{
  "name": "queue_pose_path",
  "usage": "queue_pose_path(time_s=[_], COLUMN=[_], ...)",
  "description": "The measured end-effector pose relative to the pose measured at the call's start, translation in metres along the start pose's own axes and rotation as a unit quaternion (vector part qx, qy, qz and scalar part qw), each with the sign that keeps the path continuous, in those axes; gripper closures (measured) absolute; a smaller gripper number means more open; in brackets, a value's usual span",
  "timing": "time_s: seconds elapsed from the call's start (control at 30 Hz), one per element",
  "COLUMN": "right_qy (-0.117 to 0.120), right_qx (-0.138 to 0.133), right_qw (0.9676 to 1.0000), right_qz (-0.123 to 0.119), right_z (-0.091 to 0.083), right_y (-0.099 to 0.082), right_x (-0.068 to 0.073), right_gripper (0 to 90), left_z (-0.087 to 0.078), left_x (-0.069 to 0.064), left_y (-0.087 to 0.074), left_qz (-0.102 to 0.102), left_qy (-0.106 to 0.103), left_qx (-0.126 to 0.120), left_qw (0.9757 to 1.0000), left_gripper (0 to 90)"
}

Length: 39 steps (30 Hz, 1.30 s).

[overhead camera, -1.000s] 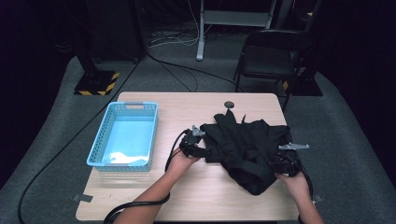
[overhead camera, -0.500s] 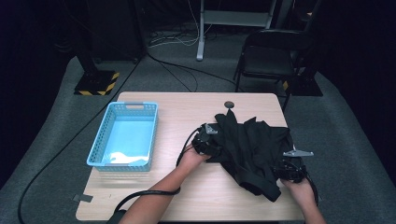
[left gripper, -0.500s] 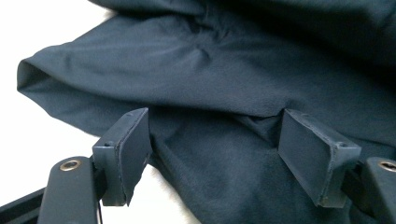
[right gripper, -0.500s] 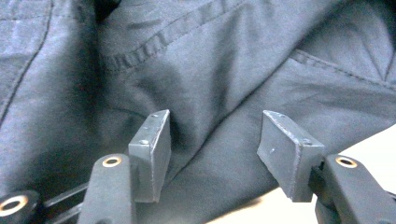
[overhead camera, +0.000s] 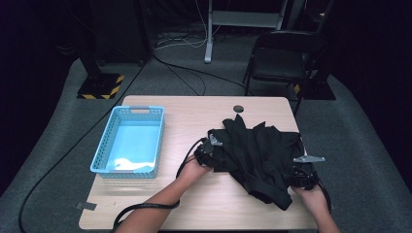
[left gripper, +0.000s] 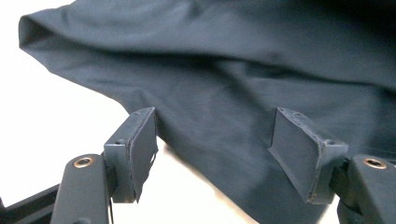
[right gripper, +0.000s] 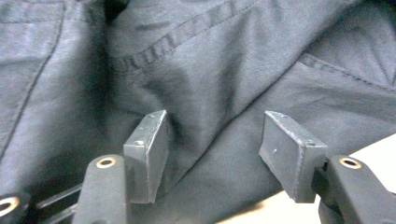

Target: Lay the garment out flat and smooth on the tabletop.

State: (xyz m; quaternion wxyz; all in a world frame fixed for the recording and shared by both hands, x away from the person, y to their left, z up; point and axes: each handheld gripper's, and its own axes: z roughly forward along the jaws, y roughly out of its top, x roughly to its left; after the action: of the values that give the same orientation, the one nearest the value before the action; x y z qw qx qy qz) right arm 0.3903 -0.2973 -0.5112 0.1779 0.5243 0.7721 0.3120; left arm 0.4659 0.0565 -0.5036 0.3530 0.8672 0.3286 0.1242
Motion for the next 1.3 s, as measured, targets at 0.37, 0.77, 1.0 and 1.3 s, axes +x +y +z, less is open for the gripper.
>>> queue_pose_path(time_s=[0.37, 0.77, 1.0, 1.3], right_qy=[0.004, 0.007, 0.007, 0.008], right_qx=[-0.015, -0.015, -0.019, -0.027], right_qw=[0.9999, 0.9998, 0.9998, 0.9996], right_qz=[-0.004, 0.005, 0.009, 0.009], right_z=[-0.017, -0.016, -0.018, -0.024], right_y=[0.007, 0.002, 0.001, -0.003], right_x=[0.003, 0.002, -0.001, 0.002], right_gripper=[39.8, 39.4, 39.2, 38.9], left_z=[-0.055, -0.033, -0.018, -0.008], left_x=[-0.040, -0.056, -0.055, -0.048], left_y=[0.029, 0.053, 0.053, 0.037], left_qz=[0.033, 0.049, 0.027, 0.000], left_qy=[-0.078, -0.082, -0.052, -0.035], left_qx=[-0.086, -0.074, -0.037, -0.004], left_qw=[0.9927, 0.9927, 0.9976, 0.9994], left_gripper=[30.0, 26.9, 26.5, 26.9])
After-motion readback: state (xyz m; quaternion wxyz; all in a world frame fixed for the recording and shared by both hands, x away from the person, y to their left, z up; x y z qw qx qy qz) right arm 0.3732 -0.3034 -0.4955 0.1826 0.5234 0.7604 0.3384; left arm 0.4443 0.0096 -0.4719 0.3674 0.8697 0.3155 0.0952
